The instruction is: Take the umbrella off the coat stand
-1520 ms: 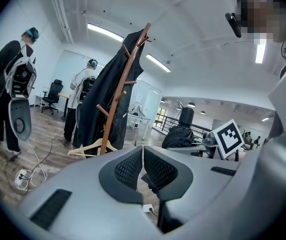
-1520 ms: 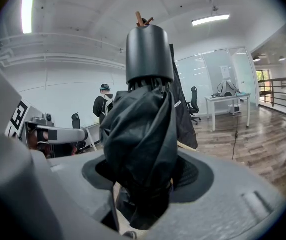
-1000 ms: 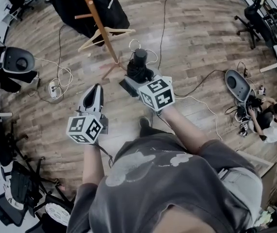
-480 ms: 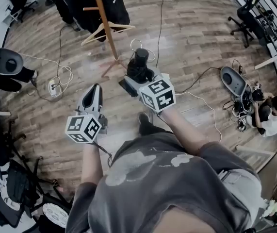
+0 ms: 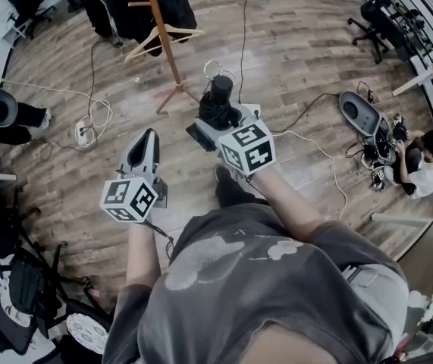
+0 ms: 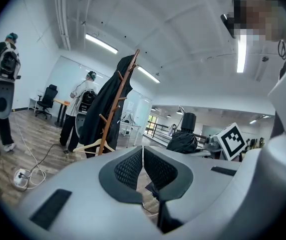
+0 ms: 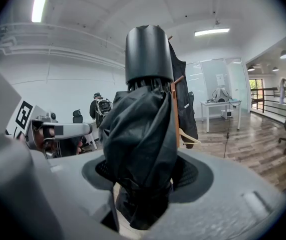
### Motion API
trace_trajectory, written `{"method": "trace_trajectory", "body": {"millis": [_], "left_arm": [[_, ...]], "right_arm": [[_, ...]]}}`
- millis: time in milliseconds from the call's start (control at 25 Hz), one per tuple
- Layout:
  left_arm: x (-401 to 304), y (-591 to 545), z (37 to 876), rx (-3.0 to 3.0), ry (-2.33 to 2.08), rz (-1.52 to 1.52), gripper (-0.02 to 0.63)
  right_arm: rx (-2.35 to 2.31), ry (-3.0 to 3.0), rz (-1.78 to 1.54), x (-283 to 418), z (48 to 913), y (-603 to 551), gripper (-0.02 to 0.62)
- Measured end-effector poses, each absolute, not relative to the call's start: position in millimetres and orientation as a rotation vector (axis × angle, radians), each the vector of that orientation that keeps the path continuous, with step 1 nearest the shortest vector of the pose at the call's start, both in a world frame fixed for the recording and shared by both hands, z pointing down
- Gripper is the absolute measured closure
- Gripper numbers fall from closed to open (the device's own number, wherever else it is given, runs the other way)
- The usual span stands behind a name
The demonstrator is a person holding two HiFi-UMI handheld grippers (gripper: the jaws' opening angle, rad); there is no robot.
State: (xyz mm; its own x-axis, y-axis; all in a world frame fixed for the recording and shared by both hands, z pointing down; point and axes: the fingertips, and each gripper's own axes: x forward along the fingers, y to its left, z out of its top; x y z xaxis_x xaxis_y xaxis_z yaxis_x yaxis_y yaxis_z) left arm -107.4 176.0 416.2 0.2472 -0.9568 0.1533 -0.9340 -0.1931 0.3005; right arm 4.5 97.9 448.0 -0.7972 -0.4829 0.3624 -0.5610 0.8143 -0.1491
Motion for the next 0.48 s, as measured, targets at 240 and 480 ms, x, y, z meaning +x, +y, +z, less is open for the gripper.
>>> {"method": "trace_trajectory", "body": {"millis": [240,480], "left_arm": [[-92.7,205.5,410.6,2.214,-1.744,-0.098,0.598],[-88.1,231.2,408.9,2.225,-1.752,-0.099,0.598]], "right_arm": [[0.801,-2.686,0.342,18.8,446.8,127.5,0.331],[0.798,-2.674,0.338,24.6,453.0,153.3,0.333]]}}
